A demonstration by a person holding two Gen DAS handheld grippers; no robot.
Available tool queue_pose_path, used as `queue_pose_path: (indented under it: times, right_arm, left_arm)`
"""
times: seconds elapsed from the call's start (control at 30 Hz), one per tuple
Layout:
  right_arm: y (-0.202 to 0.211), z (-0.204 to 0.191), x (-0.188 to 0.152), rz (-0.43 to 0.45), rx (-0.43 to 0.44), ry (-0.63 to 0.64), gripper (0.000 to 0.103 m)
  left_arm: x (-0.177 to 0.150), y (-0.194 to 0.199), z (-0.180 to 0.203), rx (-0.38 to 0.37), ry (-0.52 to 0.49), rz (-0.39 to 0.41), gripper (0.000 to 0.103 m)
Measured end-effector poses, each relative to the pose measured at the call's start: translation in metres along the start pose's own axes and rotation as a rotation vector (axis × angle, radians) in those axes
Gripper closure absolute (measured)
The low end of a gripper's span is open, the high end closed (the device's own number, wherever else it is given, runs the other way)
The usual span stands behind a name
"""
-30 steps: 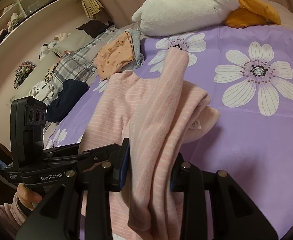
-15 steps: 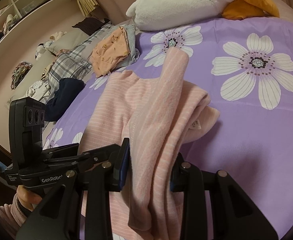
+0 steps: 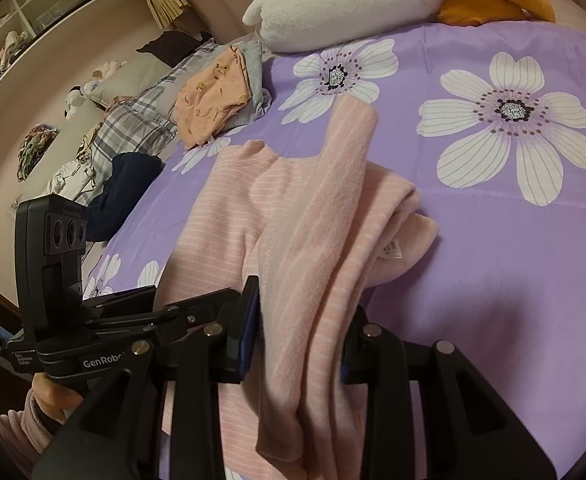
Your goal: Fold small clothes
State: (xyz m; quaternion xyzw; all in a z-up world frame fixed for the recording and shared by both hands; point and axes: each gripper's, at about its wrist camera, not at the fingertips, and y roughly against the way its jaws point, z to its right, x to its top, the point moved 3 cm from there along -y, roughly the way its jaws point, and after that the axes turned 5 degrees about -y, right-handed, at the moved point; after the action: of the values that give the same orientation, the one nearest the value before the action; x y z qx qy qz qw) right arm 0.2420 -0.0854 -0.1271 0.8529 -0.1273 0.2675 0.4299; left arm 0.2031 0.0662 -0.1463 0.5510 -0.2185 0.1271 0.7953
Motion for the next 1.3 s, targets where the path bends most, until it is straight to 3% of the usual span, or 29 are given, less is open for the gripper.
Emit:
queue_pose_path:
  times: [1.3]
  right_arm:
    - [-0.015,0.023,-0.005,-0.035,-0.023,-0.075,0.064]
  left_arm:
    - [-0.004,-0.011,-0.003,0.008,0.001,-0.024,0.066]
